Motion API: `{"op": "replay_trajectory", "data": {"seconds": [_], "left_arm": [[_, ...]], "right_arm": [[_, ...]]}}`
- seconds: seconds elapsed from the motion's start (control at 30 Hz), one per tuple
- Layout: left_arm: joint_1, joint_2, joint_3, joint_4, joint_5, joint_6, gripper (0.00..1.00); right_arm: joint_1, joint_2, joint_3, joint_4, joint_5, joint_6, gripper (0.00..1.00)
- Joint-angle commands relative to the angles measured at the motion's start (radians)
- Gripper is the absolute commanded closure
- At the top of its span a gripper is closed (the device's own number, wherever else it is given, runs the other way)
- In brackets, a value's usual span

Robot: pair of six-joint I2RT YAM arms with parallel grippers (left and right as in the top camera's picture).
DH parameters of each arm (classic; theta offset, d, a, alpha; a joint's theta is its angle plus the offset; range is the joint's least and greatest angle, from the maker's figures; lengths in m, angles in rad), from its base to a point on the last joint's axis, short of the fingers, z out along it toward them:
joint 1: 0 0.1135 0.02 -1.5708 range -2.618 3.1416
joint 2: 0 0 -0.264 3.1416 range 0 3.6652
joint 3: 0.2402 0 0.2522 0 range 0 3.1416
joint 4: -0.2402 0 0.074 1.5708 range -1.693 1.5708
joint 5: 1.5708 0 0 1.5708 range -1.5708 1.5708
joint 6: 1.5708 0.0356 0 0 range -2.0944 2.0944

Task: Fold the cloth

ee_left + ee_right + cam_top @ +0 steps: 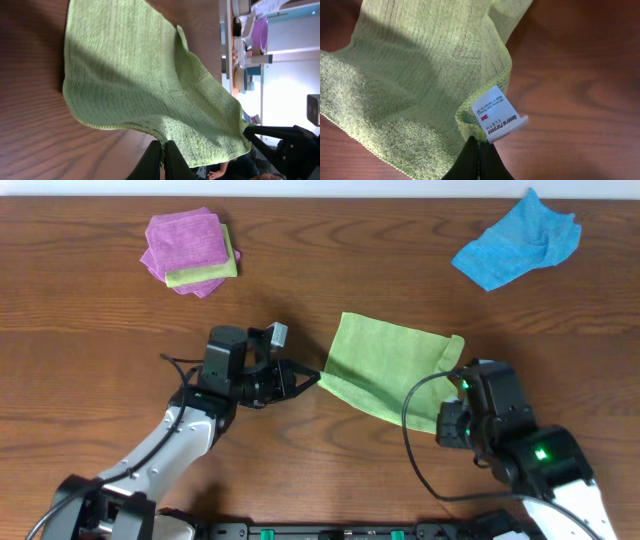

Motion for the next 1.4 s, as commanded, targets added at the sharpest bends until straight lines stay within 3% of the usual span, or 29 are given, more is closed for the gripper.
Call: {"op": "replay_trajectory", "data": {"seconds": [0.0, 0.23, 0.8, 1.0, 1.2, 1.37], "left_arm": [[-0.032, -0.008, 0.001, -0.005, 0.014, -0.003, 0.94], [-0.032, -0.008, 0.005, 0.003, 0.013, -0.019, 0.94], [0.030, 0.047, 0.214, 0.005, -0.243, 0.033, 0.94], [0.087, 0.184, 0.378, 0.034, -0.256, 0.092, 0.94], [0.121, 0.305, 0.564, 0.032, -0.256, 0.142, 0.94], [0.153, 0.333, 0.658, 0.016, -0.247, 0.177, 0.94]], "right_arm": [[-0.005, -0.018, -0.004, -0.027, 0.028, 0.060, 0.99], [-0.005, 0.000, -0.031, 0.069, 0.040, 0.056, 0.99], [-0.006, 0.443, 0.025, 0.846, 0.010, -0.080, 0.99], [-0.014, 0.616, 0.185, 0.992, 0.070, -0.162, 0.99], [-0.048, 0.819, 0.439, 0.999, 0.077, -0.251, 0.99], [-0.057, 0.877, 0.587, 0.992, 0.077, -0.307, 0.99]]}}
